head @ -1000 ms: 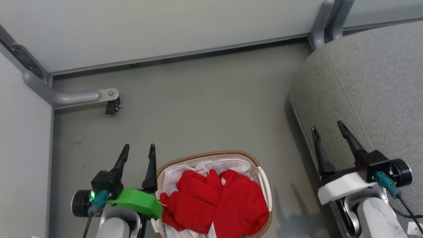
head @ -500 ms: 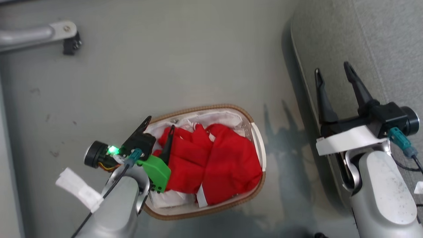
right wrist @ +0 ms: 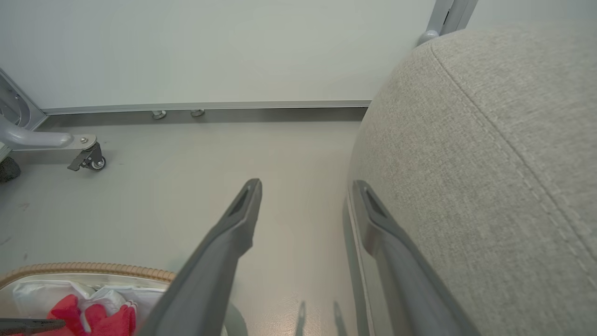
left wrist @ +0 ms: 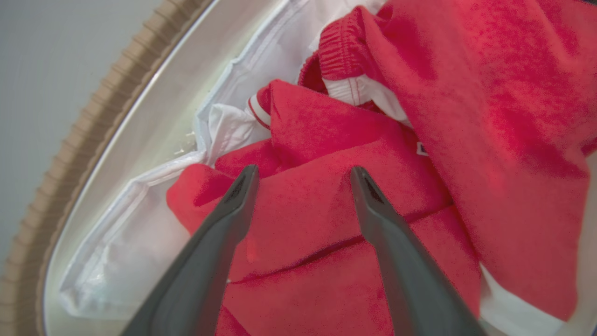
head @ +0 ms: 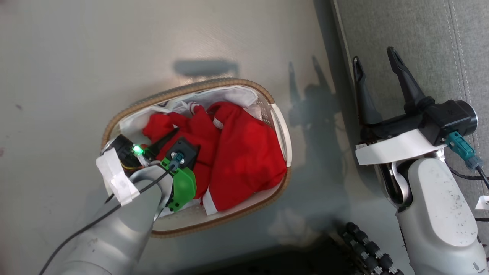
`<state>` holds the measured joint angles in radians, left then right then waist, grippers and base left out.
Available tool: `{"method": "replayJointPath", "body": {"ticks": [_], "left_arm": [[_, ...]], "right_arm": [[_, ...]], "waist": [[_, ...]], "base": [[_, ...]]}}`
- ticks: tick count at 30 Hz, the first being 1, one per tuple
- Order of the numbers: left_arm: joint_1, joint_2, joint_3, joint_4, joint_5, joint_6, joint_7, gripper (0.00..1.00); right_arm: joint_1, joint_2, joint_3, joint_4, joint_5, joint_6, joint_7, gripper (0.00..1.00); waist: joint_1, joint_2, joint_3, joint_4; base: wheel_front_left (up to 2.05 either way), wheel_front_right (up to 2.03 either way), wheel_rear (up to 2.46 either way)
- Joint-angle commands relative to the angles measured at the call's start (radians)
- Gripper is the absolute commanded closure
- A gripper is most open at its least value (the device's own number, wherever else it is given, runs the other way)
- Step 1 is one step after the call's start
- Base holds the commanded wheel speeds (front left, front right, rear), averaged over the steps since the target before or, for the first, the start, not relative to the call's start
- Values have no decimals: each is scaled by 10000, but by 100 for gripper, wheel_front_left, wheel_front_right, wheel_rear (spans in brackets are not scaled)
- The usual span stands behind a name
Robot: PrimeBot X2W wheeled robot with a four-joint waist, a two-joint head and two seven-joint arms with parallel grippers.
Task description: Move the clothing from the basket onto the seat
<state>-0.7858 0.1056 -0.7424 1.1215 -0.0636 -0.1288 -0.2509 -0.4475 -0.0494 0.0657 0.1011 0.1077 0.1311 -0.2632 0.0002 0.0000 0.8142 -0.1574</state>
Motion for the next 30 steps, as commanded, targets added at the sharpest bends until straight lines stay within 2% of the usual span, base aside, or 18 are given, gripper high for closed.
{"method": "replayJointPath", "body": {"ticks": [1, 5, 11, 18, 19, 20, 21, 22, 23, 30], "left_arm": [[-355, 120, -164, 152, -100, -27, 25, 0], [-850, 173, -667, 606, -324, -28, 198, 0], [-1117, 165, -1405, 1147, -836, -29, 1221, 0], [-921, 444, -2140, 1353, -1679, -29, 2460, 0], [-904, 466, -2197, 1358, -1751, -29, 2550, 12], [-884, 495, -2271, 1353, -1889, -29, 2663, 46], [-871, 517, -2338, 1331, -1996, -29, 2731, 65], [-850, 540, -2434, 1292, -2120, -30, 2787, 90], [-829, 555, -2477, 1263, -2226, -30, 2817, 100], [-631, 703, -2805, 961, -2874, -30, 2531, 100]], "right_arm": [[-178, -22, 46, -61, 115, -6, -25, 0], [-215, -19, 216, -55, 210, -6, -25, 0], [-184, -22, 436, -7, 344, -6, -25, 0], [-183, -24, 608, 42, 454, -6, -25, 0], [-195, -22, 620, 39, 467, -6, -25, 0], [-212, -24, 633, 34, 486, -6, -25, 0], [-220, -24, 641, 37, 488, -6, -25, 0], [-217, -24, 652, 42, 493, -6, -25, 0], [-207, -24, 655, 51, 497, -6, -25, 0], [-47, -24, 564, 216, 361, -6, -25, 0]], "waist": [[-2, 0, 684, -581], [-2, 0, 863, -683], [-2, 0, 913, -758], [-2, 0, 908, -814], [-2, 0, 912, -819], [-2, 0, 914, -821], [-2, 0, 909, -820], [-2, 0, 899, -815], [-2, 0, 884, -808], [-2, 0, 448, -719]], "base": [[0, 0, 0], [0, 0, 0], [0, 0, 0], [0, 0, 0], [0, 0, 0], [0, 0, 0], [0, 0, 0], [0, 0, 0], [0, 0, 0], [0, 0, 0]]}}
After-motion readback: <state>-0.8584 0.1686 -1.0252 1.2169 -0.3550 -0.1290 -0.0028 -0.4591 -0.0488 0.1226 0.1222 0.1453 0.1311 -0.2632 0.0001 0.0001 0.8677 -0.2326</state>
